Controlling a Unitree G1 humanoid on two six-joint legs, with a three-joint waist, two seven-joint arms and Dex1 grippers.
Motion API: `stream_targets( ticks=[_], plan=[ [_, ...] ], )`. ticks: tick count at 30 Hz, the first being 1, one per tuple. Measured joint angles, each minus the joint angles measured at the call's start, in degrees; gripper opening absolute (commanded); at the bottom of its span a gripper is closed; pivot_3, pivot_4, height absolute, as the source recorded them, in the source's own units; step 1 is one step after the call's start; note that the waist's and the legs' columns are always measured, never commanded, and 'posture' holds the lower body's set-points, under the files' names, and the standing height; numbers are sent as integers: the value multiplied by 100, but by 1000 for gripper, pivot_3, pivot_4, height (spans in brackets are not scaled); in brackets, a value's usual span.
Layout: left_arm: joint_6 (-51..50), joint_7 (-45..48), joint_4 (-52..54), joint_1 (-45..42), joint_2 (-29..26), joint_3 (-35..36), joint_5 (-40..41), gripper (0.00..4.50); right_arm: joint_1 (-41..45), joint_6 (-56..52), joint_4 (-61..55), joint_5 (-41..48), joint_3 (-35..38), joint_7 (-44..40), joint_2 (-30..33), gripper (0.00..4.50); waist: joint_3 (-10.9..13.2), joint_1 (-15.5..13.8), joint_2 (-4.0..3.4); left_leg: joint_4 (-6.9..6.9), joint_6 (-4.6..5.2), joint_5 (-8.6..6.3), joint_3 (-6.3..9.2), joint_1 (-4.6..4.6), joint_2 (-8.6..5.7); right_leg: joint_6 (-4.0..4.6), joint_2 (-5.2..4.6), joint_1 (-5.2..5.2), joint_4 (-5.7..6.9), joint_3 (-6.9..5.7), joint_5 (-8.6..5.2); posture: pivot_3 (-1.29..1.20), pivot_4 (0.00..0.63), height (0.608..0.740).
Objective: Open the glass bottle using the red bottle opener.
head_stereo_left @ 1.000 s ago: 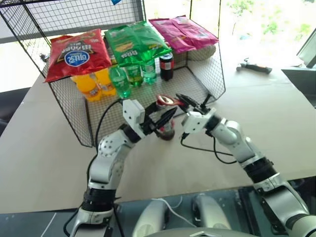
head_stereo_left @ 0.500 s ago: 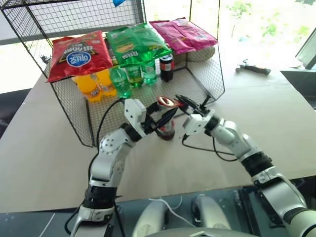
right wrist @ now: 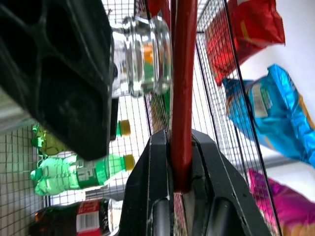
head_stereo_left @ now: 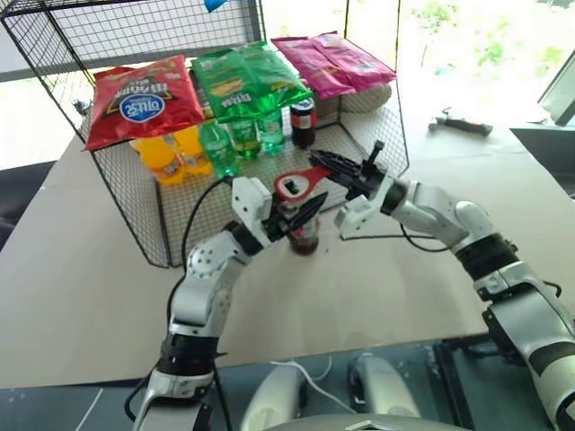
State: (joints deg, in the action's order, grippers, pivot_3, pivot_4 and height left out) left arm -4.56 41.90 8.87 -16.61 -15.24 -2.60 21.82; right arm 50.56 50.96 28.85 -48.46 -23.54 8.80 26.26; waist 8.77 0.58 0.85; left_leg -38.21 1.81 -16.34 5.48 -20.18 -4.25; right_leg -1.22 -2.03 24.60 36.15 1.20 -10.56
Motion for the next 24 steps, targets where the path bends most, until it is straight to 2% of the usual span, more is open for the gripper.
stream_targets(
  ticks=[8, 19, 22, 23, 24],
  plan=[
    [4, 5, 2, 1, 20, 0, 11, 1824, 18, 17, 104, 72, -6, 138, 43, 0, 0, 6, 0, 4, 7, -4, -5, -3, 2, 0, 0, 0, -18, 6, 1, 0, 150, 735],
    [-11, 5, 88, 94, -13, 47, 60, 1824, -338, -268, 137, 978, 405, 101, -95, 0, 0, 11, 0, 5, 9, -5, -9, -3, 9, 0, 2, 0, -20, 7, 1, 0, 150, 735],
    [-69, -7, 86, 119, -25, 29, 59, 2925, -541, -456, 152, 1404, 537, -92, -203, 0, 1, 7, -1, 5, 14, -8, -12, -6, 13, 0, 2, 0, -22, 7, 1, 0, 150, 735],
    [-122, -15, 55, 160, -17, -6, 48, 3415, -602, -488, 151, 1498, 558, -155, -205, 0, 3, 12, -1, 5, 16, -9, -15, -9, 15, 0, 3, 3, -23, 9, 1, 0, 150, 735],
    [-133, -24, 48, 179, -17, -16, 38, 3675, -625, -506, 151, 1522, 565, -179, -205, 0, 4, 17, -1, 4, 17, -10, -18, -14, 16, -1, 5, 9, -23, 12, 1, 0, 150, 735]
  ],
)
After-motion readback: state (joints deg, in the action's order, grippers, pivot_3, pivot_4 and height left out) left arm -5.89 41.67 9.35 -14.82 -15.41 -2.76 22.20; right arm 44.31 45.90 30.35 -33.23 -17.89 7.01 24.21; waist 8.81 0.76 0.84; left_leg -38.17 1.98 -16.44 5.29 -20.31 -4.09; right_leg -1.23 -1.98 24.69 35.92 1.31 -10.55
